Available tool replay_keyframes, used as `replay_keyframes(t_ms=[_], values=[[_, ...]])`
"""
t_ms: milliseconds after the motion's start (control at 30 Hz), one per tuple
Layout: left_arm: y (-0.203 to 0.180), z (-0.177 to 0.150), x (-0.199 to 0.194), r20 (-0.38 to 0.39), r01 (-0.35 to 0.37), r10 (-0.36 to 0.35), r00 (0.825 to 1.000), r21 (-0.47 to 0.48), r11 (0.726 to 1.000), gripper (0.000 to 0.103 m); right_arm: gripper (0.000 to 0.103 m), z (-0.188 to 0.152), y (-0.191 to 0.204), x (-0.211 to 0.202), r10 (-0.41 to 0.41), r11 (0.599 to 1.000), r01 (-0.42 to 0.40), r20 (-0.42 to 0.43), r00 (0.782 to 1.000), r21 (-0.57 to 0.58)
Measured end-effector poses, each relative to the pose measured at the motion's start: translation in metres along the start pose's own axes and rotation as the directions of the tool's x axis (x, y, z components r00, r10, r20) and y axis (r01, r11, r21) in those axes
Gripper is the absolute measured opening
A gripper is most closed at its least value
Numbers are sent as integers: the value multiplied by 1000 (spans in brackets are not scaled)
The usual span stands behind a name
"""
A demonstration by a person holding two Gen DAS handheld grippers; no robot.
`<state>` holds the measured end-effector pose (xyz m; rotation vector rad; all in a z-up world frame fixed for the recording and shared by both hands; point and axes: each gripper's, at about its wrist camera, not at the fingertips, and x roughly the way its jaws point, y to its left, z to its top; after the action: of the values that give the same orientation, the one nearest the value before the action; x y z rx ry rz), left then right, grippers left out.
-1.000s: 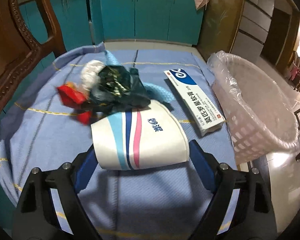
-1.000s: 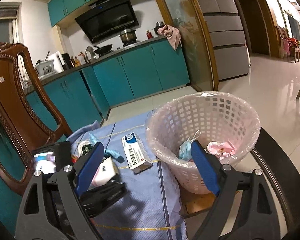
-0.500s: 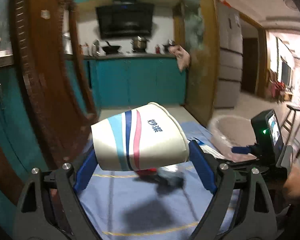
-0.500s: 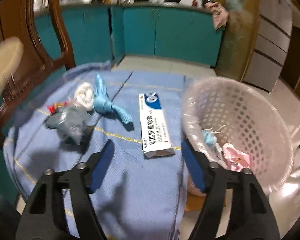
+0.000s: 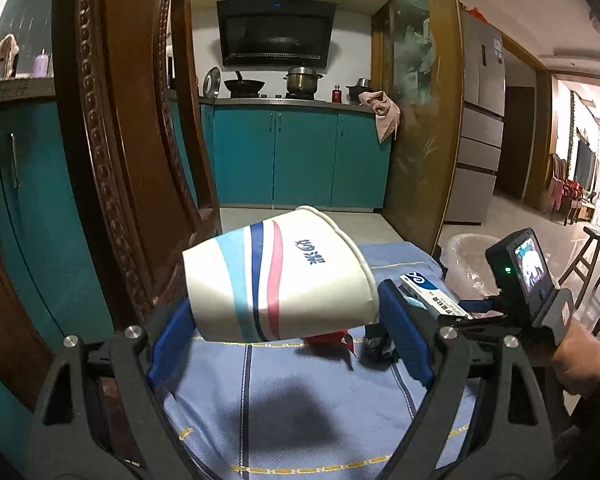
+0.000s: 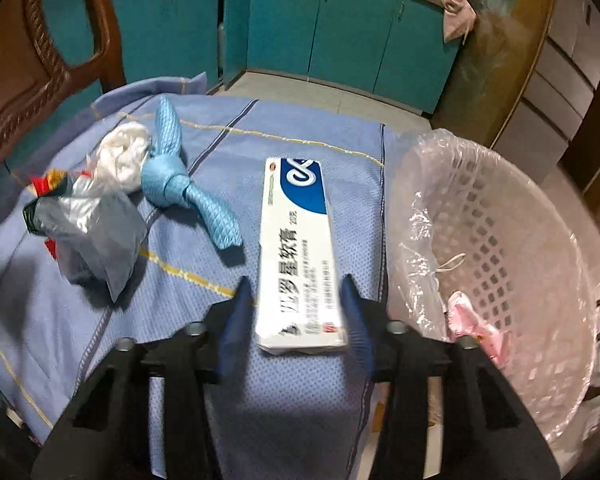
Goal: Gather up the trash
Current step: 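Carry the ointment box over the basket and open the right tool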
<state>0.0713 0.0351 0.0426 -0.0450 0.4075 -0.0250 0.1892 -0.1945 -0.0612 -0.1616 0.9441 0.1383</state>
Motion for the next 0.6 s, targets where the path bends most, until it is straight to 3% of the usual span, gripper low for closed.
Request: replay_keyframes(t_ms=[67, 367, 467, 600], values=[[1, 0, 1, -5, 0, 0, 1000, -11, 1000, 87, 42, -1, -1, -1, 36, 999, -36, -3, 999, 19], [-8, -2, 4, -14, -1, 1, 1000, 19, 1000, 87, 40, -2, -1, -1, 39, 998, -40, 6, 999, 41], [-8, -3, 3, -15, 6, -6, 1000, 14, 1000, 87, 40, -4, -9, -23, 33, 995, -39, 60, 998, 95], [-12, -5, 3, -24, 17, -16, 1000, 28, 999, 87, 40, -20, -5, -85, 59, 987, -87, 196, 979, 136]])
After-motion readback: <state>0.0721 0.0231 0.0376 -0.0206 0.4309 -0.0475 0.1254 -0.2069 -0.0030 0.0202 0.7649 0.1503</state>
